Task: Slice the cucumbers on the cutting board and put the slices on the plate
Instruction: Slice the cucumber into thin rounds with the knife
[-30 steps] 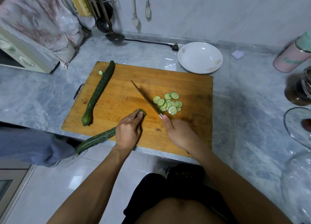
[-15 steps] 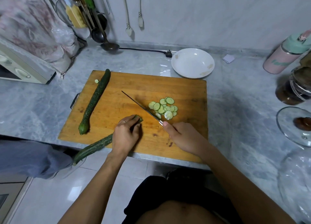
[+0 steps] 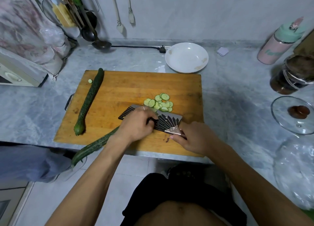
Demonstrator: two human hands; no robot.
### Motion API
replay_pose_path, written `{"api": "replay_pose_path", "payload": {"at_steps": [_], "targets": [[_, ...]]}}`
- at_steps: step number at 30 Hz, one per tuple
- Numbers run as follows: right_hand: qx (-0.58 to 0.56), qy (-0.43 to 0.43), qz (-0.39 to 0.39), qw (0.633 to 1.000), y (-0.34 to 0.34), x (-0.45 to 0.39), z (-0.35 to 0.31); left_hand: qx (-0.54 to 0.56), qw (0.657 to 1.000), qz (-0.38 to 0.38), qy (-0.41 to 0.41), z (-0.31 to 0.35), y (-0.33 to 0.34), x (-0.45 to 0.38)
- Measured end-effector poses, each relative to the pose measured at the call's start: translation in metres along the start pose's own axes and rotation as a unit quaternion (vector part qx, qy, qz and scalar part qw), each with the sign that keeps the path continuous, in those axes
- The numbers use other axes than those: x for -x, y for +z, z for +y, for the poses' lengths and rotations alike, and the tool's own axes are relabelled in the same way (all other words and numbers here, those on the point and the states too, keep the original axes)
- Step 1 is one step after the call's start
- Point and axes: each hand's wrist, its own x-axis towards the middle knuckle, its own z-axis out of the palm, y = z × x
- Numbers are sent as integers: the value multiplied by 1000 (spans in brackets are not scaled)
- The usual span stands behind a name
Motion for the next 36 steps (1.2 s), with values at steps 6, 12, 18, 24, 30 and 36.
{"api": "replay_pose_path", "payload": {"at_steps": [6,12,18,24,30,36], "targets": [[-2,-7,15,1000,8,9,-3,-21,991,-126,-50,-4,8,-27],[-38,31,22,999,11,15,-6,64,996,52,-17,-10,6,-9],[-225,103,-1,969,8,19,-12,135,932,335,-32,-19,-1,28],[-414,181,-47,891,5,13,-26,96,951,274,-105,-56,25,42],[-421,203,-69,882,0,1,-42,48,967,232,-94,-72,53,36],[-424,214,-73,877,-1,-6,-52,57,956,270,-96,-75,59,35]]}}
